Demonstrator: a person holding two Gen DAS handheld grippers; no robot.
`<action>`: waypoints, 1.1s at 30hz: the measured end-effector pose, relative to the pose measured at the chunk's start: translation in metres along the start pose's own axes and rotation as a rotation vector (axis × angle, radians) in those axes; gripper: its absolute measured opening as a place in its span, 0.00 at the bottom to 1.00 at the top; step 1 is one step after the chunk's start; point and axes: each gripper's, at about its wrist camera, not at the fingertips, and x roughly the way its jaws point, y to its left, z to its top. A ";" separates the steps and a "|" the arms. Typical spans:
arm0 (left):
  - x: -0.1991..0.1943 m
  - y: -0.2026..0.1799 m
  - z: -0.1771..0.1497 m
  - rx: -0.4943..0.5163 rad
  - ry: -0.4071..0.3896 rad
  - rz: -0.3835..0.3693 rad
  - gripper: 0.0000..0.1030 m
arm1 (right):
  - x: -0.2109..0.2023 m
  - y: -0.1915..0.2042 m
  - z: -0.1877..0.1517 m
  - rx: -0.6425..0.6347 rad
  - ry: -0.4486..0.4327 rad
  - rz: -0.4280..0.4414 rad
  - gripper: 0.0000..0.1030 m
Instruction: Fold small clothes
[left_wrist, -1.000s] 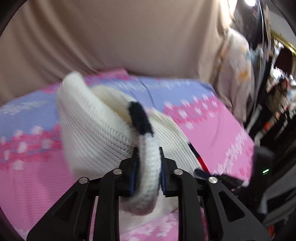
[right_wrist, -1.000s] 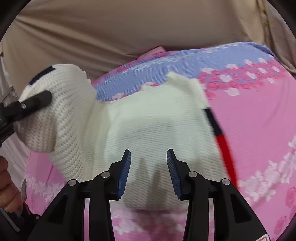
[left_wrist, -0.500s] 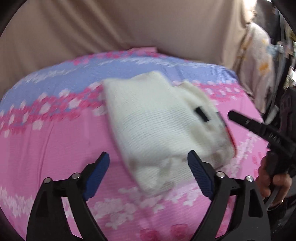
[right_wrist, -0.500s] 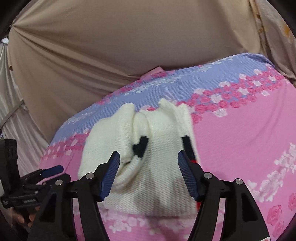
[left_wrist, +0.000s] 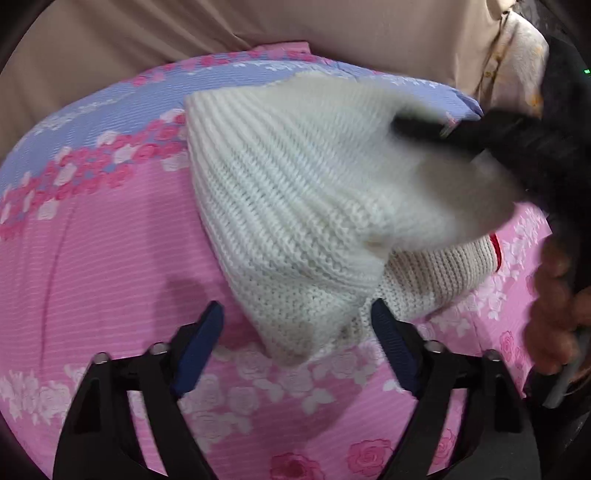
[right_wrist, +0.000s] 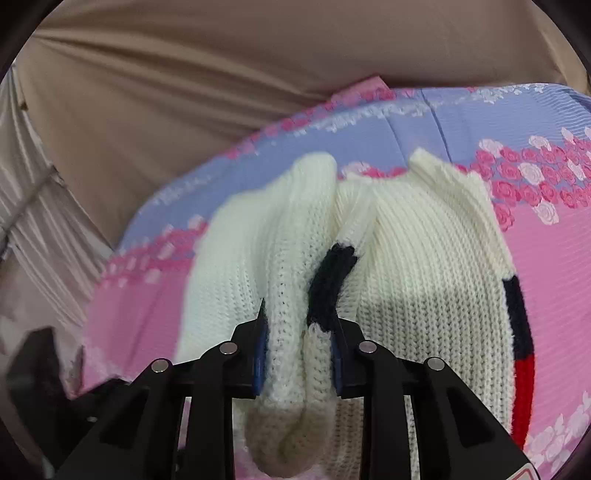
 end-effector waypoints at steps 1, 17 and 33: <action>0.006 0.000 0.000 0.000 0.026 0.007 0.57 | -0.020 0.000 0.004 0.007 -0.049 0.038 0.23; -0.027 -0.006 -0.006 0.039 -0.037 0.010 0.66 | -0.039 -0.086 -0.040 0.100 -0.036 -0.111 0.34; 0.001 -0.015 0.019 0.021 -0.039 0.085 0.66 | -0.089 -0.094 -0.049 0.121 -0.131 -0.219 0.49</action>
